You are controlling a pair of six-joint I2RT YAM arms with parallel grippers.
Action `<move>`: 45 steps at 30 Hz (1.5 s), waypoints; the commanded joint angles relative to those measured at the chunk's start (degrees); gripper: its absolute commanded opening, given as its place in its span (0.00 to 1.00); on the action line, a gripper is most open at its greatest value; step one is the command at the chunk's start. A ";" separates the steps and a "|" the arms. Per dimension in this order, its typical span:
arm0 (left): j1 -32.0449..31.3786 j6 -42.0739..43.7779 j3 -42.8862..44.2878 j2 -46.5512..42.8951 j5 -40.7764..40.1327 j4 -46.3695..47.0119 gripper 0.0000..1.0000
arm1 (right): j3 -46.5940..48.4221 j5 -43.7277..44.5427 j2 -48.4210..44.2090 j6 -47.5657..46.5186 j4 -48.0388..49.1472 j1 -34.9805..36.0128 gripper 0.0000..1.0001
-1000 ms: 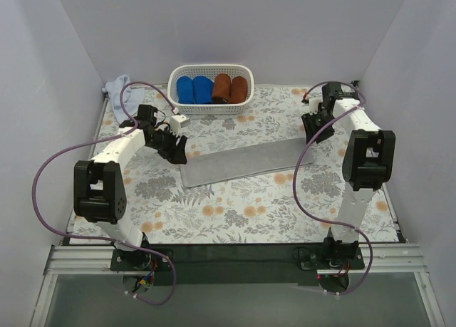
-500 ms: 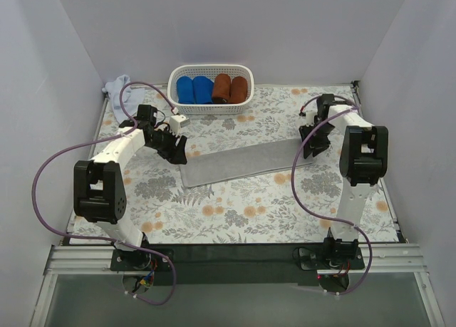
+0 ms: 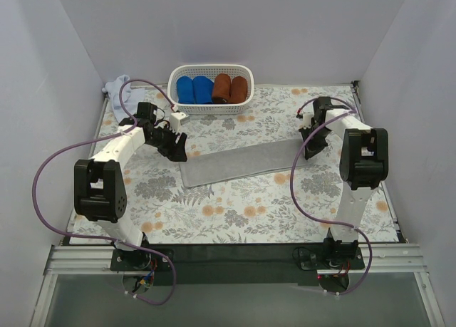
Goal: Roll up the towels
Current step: Fold the towel
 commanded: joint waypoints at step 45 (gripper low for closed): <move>-0.22 -1.08 2.31 -0.31 0.95 -0.81 0.64 | 8.70 -17.33 1.04 0.26 -10.18 12.62 0.01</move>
